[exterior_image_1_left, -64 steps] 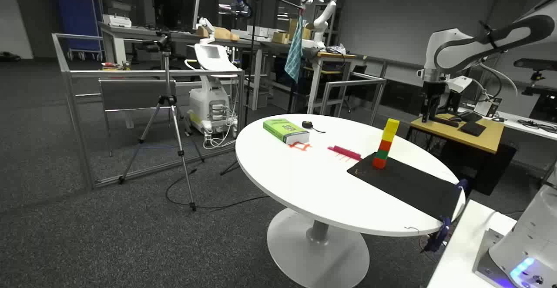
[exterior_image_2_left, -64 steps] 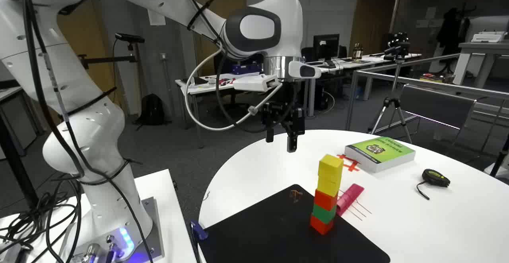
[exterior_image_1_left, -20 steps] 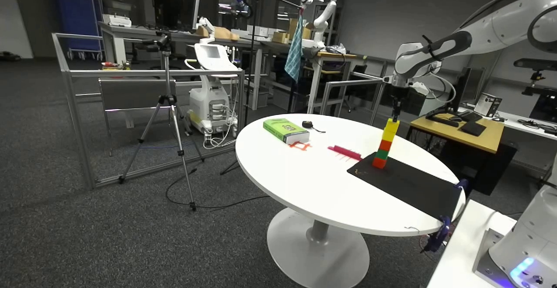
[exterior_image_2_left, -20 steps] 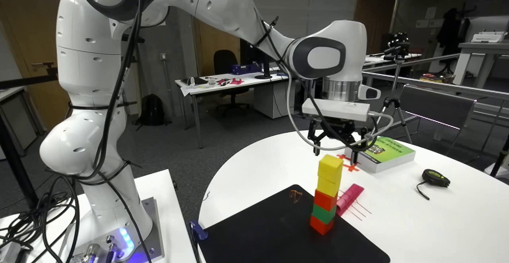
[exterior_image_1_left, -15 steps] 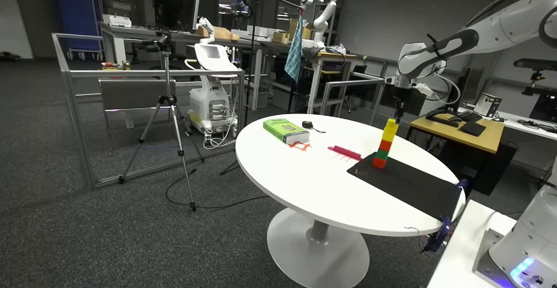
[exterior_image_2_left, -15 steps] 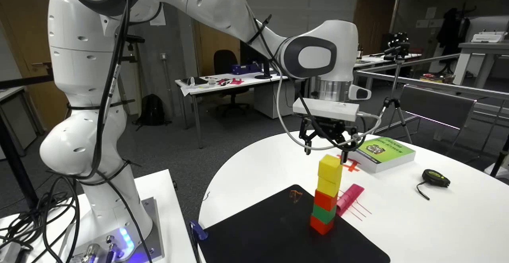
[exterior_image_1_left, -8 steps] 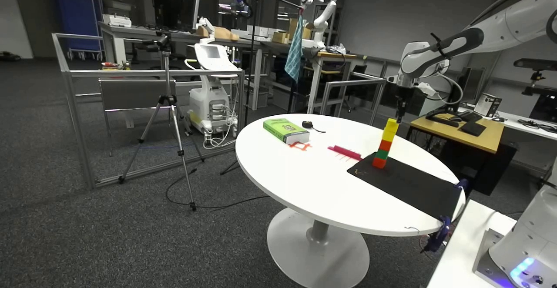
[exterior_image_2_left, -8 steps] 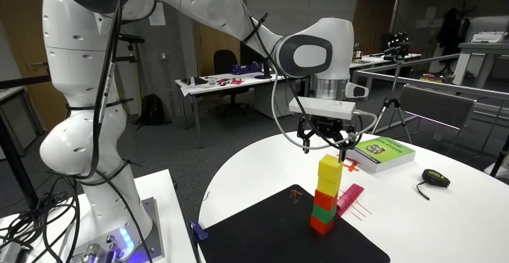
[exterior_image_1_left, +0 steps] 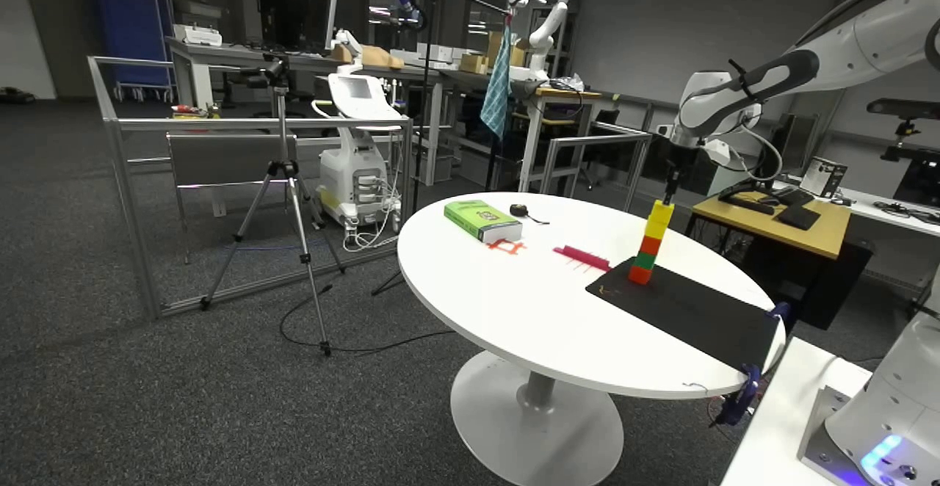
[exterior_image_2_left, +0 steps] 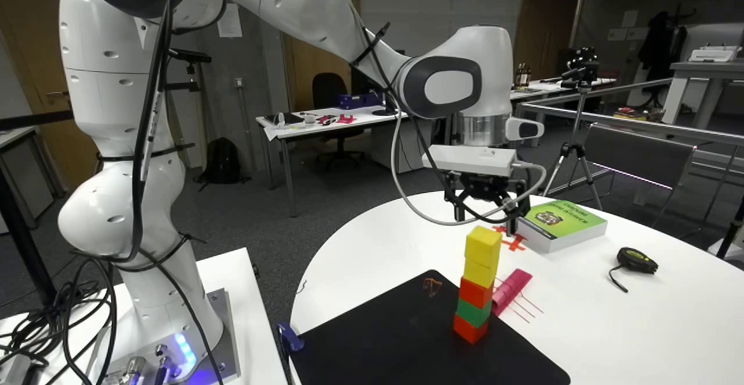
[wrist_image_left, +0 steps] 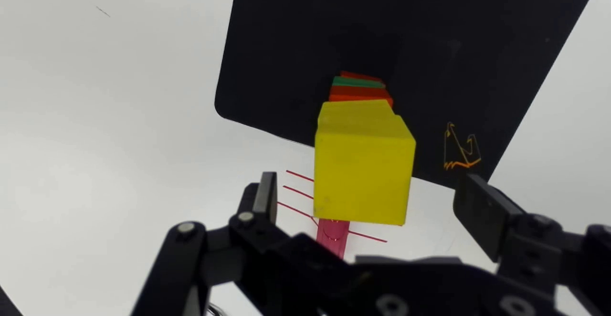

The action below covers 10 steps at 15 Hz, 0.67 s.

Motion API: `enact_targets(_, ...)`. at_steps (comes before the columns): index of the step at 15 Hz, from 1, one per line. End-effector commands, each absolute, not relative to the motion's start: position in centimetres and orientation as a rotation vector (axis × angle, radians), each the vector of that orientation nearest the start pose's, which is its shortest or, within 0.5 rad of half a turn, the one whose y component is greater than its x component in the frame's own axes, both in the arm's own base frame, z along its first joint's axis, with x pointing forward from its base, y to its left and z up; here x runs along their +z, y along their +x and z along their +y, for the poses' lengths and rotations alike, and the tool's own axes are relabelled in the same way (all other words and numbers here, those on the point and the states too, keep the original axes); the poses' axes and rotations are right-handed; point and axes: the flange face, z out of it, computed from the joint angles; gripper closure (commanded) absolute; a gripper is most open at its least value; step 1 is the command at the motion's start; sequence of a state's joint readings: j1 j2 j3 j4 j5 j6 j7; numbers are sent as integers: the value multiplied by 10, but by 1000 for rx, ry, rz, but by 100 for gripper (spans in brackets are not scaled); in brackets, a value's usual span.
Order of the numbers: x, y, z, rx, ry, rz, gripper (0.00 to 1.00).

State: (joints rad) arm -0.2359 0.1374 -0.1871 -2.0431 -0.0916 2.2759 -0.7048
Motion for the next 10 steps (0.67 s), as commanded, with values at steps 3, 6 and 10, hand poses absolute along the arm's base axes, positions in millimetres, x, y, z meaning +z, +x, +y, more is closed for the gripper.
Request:
enact_targets(3,388,528,-242,-75,-3279,-442,0)
enact_targets(6,385,532,-242,-61,-3274,-409,0)
enact_targets(10,378,538,-245,-34,-3271,-354,0)
